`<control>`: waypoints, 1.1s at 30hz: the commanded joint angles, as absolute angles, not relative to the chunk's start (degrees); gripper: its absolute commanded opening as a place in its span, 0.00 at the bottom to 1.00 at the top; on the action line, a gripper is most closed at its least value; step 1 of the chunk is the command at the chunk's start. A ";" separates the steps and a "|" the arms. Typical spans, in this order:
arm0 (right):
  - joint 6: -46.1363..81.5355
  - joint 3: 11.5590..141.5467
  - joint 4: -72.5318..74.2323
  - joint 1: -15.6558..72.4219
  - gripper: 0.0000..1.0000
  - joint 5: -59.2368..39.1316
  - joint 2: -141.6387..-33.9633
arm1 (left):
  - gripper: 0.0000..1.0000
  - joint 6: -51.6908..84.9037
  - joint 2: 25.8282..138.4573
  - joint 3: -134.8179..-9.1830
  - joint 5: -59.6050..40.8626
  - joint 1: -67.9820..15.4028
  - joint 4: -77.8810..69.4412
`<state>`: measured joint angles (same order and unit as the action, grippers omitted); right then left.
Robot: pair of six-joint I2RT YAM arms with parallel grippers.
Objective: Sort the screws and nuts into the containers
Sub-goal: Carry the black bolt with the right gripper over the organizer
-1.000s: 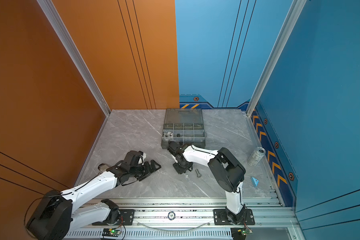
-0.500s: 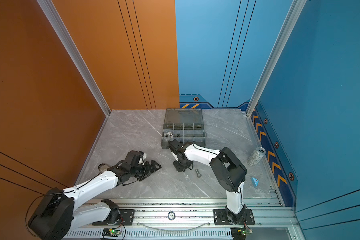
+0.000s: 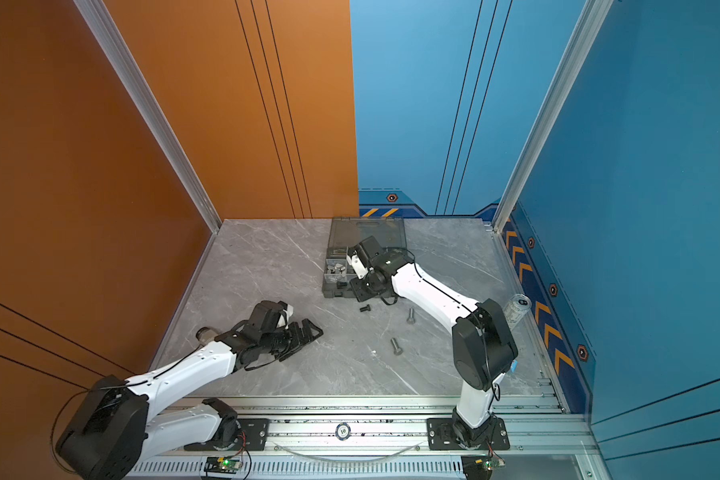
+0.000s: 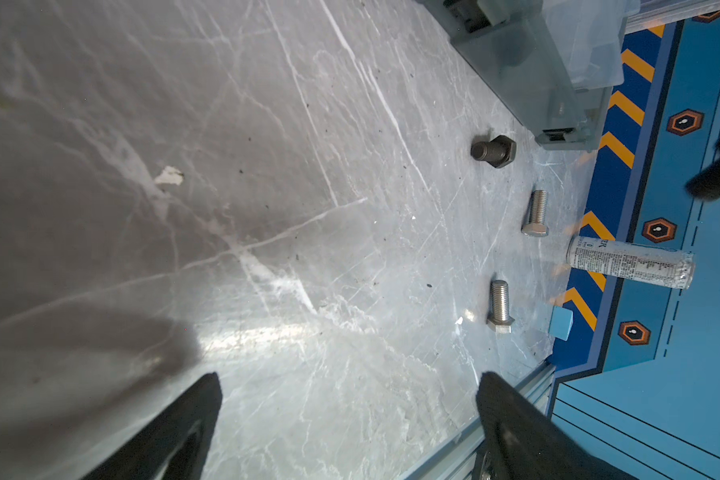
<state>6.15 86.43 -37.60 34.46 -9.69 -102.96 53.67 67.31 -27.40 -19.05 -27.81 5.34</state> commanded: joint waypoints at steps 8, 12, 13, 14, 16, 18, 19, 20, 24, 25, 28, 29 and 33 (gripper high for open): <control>3.87 96.98 -36.05 32.26 0.00 -10.48 -113.54 | 0.98 53.26 66.45 -27.60 -18.39 -27.69 7.07; 3.98 98.72 -35.42 32.28 0.00 -9.11 -116.53 | 0.98 53.15 65.92 -27.66 -18.37 -27.58 7.50; 4.09 98.90 -35.35 32.28 0.00 -8.59 -117.00 | 0.98 53.01 65.84 -27.73 -18.45 -27.59 7.52; 4.21 99.04 -35.17 32.32 0.00 -8.55 -117.47 | 0.98 53.02 65.68 -27.71 -18.38 -27.60 7.60; 4.22 99.47 -35.39 32.40 0.00 -8.93 -118.32 | 0.97 53.06 65.36 -27.59 -18.29 -27.50 7.73; 4.11 99.54 -35.67 32.44 0.00 -8.81 -118.43 | 0.98 53.09 65.07 -27.56 -18.21 -27.39 8.05; 4.09 99.51 -35.68 32.53 0.00 -8.50 -118.42 | 0.98 53.03 64.96 -27.64 -18.26 -27.32 8.09; 4.04 99.46 -35.68 32.67 0.01 -8.20 -118.47 | 0.98 53.03 64.87 -27.60 -18.21 -27.27 8.17; 3.45 99.31 -35.92 33.00 0.01 -6.17 -120.37 | 0.98 53.05 64.52 -27.29 -18.28 -27.26 8.18; 3.19 99.73 -36.10 33.17 0.01 -5.49 -120.58 | 0.98 53.16 64.43 -27.20 -18.29 -27.29 8.17; 2.49 100.67 -37.14 33.38 0.01 -3.54 -121.61 | 0.98 53.26 64.25 -26.99 -18.18 -27.31 8.09; 2.25 101.05 -37.42 33.44 0.02 -2.87 -122.00 | 0.98 53.26 64.25 -26.98 -18.19 -27.25 8.09; 1.67 101.61 -37.44 33.88 0.02 -1.11 -122.67 | 0.98 53.18 64.42 -27.03 -18.21 -27.11 8.01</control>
